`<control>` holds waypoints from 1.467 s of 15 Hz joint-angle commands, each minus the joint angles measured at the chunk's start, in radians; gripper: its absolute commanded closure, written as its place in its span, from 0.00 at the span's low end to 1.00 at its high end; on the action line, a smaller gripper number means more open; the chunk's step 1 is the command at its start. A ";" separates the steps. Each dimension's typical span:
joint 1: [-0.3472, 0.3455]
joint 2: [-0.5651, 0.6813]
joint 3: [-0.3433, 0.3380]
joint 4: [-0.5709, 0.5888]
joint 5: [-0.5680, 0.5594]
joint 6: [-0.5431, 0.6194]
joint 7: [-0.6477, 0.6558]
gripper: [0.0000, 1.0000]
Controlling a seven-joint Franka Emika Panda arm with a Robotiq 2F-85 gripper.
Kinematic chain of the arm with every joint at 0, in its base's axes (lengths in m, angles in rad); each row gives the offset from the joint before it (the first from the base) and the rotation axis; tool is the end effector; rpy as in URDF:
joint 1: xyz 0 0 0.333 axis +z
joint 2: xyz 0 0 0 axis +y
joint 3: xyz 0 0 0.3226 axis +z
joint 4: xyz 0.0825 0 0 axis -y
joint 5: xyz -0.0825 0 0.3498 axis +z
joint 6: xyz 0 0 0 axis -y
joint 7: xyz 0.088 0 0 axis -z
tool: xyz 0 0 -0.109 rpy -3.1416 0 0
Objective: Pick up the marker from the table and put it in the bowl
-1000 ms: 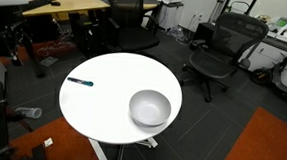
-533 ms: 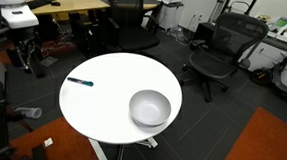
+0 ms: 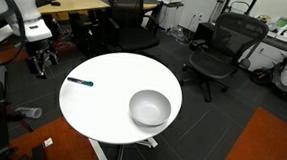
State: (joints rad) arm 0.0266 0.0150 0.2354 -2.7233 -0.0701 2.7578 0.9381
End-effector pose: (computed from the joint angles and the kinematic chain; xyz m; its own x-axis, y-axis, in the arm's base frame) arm 0.3764 0.1042 0.2578 0.8184 -0.5738 0.0308 -0.5740 -0.8188 -0.0013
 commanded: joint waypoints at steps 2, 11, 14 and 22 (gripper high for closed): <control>0.059 0.114 -0.094 0.119 -0.110 0.000 0.123 0.00; 0.172 0.276 -0.213 0.246 -0.107 -0.021 0.146 0.00; 0.189 0.304 -0.234 0.267 -0.095 -0.003 0.129 0.00; 0.199 0.362 -0.265 0.337 -0.073 0.003 0.118 0.00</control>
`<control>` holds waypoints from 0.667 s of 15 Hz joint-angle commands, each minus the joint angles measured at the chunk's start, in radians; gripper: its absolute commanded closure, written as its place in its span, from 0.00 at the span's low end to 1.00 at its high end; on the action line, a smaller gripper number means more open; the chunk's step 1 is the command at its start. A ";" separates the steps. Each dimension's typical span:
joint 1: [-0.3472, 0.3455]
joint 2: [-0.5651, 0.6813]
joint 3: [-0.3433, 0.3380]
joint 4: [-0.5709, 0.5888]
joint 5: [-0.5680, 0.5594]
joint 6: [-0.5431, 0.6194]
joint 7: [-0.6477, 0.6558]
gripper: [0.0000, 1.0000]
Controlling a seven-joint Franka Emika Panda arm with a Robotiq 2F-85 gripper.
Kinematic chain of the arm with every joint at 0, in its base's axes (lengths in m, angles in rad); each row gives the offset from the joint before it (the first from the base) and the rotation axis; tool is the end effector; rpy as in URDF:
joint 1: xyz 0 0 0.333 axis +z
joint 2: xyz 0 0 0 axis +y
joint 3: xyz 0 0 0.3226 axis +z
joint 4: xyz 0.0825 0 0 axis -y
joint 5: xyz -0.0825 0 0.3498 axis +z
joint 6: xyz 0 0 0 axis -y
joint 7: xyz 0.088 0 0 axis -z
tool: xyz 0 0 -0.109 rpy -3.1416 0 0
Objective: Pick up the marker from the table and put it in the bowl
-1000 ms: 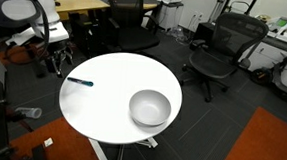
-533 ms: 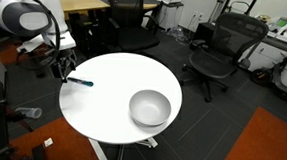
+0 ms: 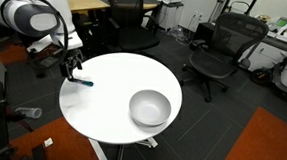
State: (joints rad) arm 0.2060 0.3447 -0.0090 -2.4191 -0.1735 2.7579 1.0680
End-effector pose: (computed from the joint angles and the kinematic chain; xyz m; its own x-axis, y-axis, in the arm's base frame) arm 0.4685 0.1006 0.2043 0.7585 -0.6496 0.0529 -0.6516 -0.7574 0.0422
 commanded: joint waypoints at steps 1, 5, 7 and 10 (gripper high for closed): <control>0.019 0.042 -0.023 0.039 0.034 0.004 -0.014 0.00; 0.027 0.075 -0.039 0.060 0.034 0.009 -0.012 0.00; 0.030 0.086 -0.044 0.068 0.034 0.009 -0.014 0.00; 0.025 0.101 -0.041 0.076 0.045 0.010 -0.027 0.28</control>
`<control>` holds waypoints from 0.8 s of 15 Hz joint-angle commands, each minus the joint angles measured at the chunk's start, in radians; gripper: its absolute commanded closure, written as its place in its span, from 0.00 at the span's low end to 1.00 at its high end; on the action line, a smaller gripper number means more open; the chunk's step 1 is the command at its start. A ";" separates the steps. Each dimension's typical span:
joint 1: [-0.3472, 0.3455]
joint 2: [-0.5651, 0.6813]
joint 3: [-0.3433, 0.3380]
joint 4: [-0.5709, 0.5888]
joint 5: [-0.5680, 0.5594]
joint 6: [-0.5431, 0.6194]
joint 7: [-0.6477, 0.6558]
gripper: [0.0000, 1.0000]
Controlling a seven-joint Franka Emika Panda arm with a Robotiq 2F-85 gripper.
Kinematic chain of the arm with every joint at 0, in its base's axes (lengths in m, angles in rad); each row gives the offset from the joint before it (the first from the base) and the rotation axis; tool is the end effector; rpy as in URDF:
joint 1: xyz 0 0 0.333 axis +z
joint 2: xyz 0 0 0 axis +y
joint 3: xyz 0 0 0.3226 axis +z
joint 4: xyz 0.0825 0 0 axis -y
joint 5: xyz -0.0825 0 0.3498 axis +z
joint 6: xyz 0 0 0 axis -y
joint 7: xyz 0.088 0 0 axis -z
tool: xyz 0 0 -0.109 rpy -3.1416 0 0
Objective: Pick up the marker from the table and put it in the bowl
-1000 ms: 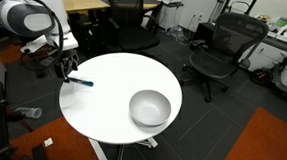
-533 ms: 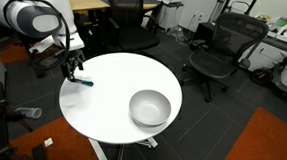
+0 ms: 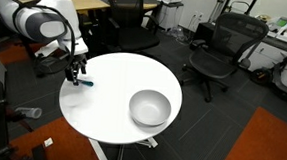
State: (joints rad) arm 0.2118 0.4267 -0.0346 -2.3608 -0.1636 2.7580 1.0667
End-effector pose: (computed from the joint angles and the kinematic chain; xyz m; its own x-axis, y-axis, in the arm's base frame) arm 0.4828 0.0926 0.1813 0.7428 -0.6680 0.0446 -0.6694 -0.7400 0.0654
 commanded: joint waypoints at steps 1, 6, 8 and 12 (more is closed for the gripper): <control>0.020 0.023 -0.016 0.019 0.038 0.009 -0.027 0.34; 0.018 0.037 -0.013 0.027 0.068 0.005 -0.044 0.73; 0.018 0.042 -0.012 0.028 0.077 0.003 -0.055 0.88; 0.010 0.014 -0.004 0.015 0.091 -0.023 -0.082 0.95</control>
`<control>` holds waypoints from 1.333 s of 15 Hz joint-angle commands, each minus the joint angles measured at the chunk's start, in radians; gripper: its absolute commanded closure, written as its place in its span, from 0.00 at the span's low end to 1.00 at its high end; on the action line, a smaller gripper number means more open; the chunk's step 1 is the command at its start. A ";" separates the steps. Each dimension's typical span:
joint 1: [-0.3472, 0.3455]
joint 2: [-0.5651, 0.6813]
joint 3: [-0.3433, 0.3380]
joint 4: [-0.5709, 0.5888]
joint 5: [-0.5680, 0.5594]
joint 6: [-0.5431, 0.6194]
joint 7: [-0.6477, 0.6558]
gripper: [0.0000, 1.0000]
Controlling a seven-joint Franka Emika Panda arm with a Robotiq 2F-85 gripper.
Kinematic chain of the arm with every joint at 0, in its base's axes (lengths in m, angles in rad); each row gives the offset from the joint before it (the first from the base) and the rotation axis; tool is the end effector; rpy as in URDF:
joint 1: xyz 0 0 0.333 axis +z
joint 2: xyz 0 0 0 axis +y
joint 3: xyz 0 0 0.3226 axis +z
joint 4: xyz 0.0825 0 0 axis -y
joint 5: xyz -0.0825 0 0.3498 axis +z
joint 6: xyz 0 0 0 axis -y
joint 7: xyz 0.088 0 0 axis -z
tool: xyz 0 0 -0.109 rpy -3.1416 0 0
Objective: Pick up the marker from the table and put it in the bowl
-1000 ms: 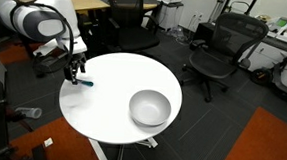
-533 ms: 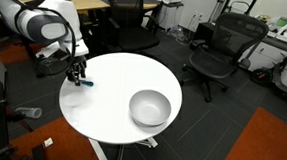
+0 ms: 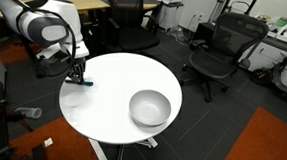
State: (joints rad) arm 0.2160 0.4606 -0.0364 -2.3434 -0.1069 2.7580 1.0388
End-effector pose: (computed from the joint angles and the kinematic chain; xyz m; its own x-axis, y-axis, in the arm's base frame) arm 0.4851 0.0917 0.1697 0.7281 -0.6852 0.0194 -0.6847 -0.7256 0.0684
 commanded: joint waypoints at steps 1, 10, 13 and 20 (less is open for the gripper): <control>0.005 -0.034 -0.004 -0.009 0.035 -0.029 -0.069 0.95; -0.041 -0.224 -0.061 0.025 -0.032 -0.232 -0.258 0.95; -0.086 -0.246 -0.065 0.092 -0.062 -0.339 -0.375 0.95; -0.183 -0.155 -0.081 0.335 -0.092 -0.484 -0.625 0.95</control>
State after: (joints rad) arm 0.0587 0.2447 -0.1101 -2.1237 -0.1775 2.3375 0.4866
